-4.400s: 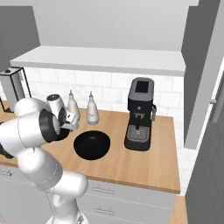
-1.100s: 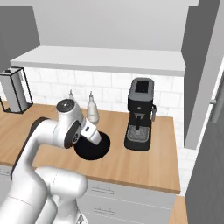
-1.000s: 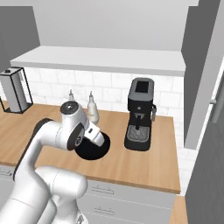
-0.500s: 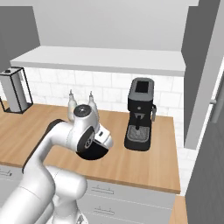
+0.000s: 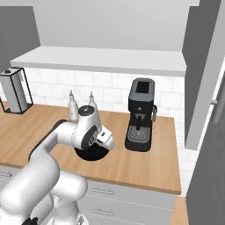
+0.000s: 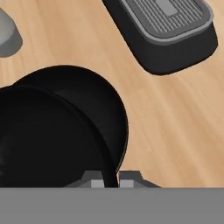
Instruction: Pick up the bowls on the counter and stack them on top of one another in the open cabinet. Place the smaller bowl on top of the larger bowl.
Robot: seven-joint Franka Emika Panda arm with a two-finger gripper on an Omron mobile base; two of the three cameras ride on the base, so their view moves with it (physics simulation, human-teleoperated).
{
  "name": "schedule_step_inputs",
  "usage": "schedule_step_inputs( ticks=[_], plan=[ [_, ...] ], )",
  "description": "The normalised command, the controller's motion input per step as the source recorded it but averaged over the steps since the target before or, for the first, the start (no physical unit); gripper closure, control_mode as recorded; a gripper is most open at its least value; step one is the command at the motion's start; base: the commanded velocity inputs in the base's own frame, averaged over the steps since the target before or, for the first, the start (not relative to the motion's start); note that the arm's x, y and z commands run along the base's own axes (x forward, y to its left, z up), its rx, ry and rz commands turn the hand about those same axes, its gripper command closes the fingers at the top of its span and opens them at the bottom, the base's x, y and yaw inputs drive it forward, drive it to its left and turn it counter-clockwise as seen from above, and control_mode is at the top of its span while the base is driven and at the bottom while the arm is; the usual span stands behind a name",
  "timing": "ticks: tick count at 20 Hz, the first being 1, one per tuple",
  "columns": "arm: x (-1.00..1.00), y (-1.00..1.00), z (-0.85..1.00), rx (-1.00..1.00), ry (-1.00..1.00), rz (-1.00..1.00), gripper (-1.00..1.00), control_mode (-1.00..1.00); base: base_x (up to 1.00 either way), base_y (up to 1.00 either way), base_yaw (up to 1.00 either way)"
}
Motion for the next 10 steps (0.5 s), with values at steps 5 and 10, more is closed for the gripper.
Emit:
schedule_step_inputs(
  ticks=[5, 10],
  plan=[
    [0.01, 0.00, -0.33, -0.02, 0.00, 0.00, 1.00, -1.00, 0.00, 0.00, 0.00],
    [0.00, 0.09, -0.35, -0.01, 0.00, 0.00, 1.00, -1.00, 0.00, 0.00, 0.00]
  ],
)
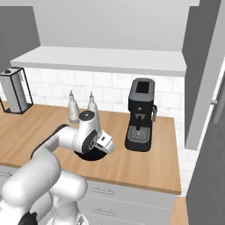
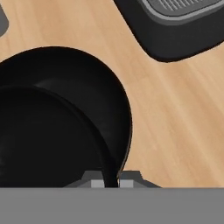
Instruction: Pick up the bowls on the counter and stack them on top of one another in the open cabinet. Place the smaller bowl on top of the larger bowl.
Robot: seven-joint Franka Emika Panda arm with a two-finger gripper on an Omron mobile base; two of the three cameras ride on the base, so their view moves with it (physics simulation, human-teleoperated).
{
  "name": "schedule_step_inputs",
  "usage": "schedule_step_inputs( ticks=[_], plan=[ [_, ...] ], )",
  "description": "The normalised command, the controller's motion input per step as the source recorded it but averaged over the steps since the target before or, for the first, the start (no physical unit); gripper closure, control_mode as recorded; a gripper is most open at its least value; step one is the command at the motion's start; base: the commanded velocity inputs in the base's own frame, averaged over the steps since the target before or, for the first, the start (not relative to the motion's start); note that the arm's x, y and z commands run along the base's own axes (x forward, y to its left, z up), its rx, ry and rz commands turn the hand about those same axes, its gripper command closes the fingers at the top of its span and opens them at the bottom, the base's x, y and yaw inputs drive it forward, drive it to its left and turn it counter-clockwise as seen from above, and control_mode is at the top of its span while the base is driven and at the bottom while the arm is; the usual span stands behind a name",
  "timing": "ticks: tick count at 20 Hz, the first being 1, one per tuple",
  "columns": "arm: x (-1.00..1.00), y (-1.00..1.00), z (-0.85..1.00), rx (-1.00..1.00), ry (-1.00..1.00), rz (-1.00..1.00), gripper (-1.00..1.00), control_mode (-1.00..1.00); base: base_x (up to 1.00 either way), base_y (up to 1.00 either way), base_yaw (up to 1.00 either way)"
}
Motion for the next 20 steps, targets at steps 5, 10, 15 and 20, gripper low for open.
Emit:
schedule_step_inputs(
  ticks=[5, 10, 15, 20],
  plan=[
    [0.00, 0.08, -0.18, 0.00, 0.00, 0.00, 1.00, -1.00, 0.00, 0.00, 0.00],
    [0.07, 0.14, -0.04, 0.00, 0.00, 0.00, 1.00, -1.00, 0.00, 0.00, 0.00],
    [-0.03, 0.00, 0.09, 0.00, 0.00, 0.00, -1.00, -1.00, 0.00, 0.00, 0.00],
    [-0.19, -0.15, 0.26, 0.01, 0.00, 0.00, -1.00, -1.00, 0.00, 0.00, 0.00]
  ],
)
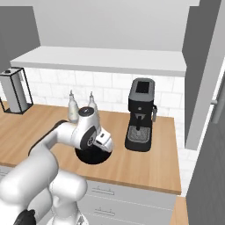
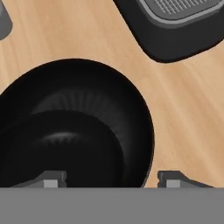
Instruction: Pick up the bowls on the counter and stack them on top of one another in the open cabinet. Place the smaller bowl on top of the larger bowl.
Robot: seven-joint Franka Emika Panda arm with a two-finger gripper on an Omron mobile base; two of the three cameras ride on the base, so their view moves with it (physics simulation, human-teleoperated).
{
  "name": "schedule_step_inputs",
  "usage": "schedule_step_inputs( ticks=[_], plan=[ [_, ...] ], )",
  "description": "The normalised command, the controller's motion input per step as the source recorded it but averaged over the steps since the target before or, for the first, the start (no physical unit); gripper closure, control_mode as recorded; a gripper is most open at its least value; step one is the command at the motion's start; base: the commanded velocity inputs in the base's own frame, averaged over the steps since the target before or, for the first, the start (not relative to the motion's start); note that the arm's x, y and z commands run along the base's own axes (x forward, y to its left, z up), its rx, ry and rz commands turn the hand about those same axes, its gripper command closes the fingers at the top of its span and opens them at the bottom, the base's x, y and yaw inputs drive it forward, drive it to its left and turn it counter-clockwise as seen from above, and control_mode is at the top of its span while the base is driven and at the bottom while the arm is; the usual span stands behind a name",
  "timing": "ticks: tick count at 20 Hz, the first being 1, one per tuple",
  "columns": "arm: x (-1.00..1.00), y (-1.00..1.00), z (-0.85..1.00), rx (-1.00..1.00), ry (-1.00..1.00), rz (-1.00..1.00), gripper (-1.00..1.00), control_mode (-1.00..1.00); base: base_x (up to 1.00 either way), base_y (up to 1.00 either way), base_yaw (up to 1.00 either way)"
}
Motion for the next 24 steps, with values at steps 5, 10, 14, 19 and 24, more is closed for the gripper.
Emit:
schedule_step_inputs(
  ticks=[5, 10, 14, 19, 24],
  plan=[
    [-0.28, -0.26, 0.33, 0.01, 0.00, 0.00, -1.00, -1.00, 0.00, 0.00, 0.00],
    [0.00, -0.30, -0.03, 0.00, 0.00, 0.00, -1.00, -1.00, 0.00, 0.00, 0.00],
    [0.33, -0.19, -0.17, 0.08, 0.00, 0.05, -1.00, -1.00, 0.00, 0.00, 0.00],
    [0.31, -0.01, -0.20, 0.10, 0.00, 0.06, -1.00, -1.00, 0.00, 0.00, 0.00],
    [0.18, 0.00, -0.20, 0.02, 0.00, 0.01, -1.00, -1.00, 0.00, 0.00, 0.00]
  ],
)
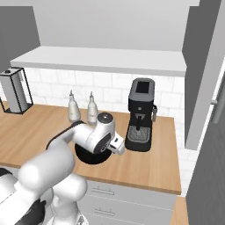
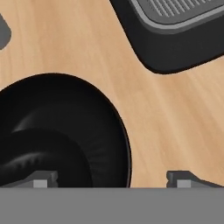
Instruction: Pick up the bowls on the counter and stack them on top of one another in the open cabinet. Place the smaller bowl on top of the larger bowl.
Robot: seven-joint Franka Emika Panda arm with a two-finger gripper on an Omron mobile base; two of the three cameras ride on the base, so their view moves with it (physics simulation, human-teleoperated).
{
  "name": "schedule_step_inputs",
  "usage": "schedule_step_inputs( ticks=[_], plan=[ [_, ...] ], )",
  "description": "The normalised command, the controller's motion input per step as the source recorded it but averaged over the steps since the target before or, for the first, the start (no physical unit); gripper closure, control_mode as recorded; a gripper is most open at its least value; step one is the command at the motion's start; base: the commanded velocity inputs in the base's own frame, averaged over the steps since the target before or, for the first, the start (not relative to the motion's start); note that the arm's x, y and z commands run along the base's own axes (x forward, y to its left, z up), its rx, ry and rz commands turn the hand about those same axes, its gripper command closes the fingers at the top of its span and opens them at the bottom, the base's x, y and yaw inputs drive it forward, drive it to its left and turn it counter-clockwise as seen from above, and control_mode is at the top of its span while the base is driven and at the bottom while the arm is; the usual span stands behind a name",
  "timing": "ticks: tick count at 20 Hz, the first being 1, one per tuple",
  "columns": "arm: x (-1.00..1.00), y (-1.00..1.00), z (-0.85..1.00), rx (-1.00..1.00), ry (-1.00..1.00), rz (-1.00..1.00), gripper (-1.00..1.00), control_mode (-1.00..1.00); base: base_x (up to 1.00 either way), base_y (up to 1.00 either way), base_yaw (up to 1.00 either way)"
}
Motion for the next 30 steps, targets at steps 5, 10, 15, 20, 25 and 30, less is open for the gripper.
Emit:
schedule_step_inputs(
  ticks=[5, 10, 15, 20, 25, 30],
  plan=[
    [0.15, 0.00, -0.17, 0.00, 0.00, 0.00, -1.00, -1.00, 0.00, 0.00, 0.00],
    [0.17, 0.00, -0.34, 0.00, 0.01, 0.00, -1.00, -1.00, 0.00, 0.00, 0.00],
    [0.09, 0.00, -0.34, 0.00, 0.00, 0.00, -1.00, -1.00, 0.00, 0.00, 0.00],
    [0.14, 0.03, -0.27, 0.00, 0.00, 0.00, -1.00, -1.00, 0.00, 0.00, 0.00],
    [0.17, 0.11, -0.21, 0.00, 0.00, 0.00, -1.00, -1.00, 0.00, 0.00, 0.00],
    [0.06, 0.35, -0.10, 0.00, 0.00, 0.00, -1.00, -1.00, 0.00, 0.00, 0.00]
  ],
)
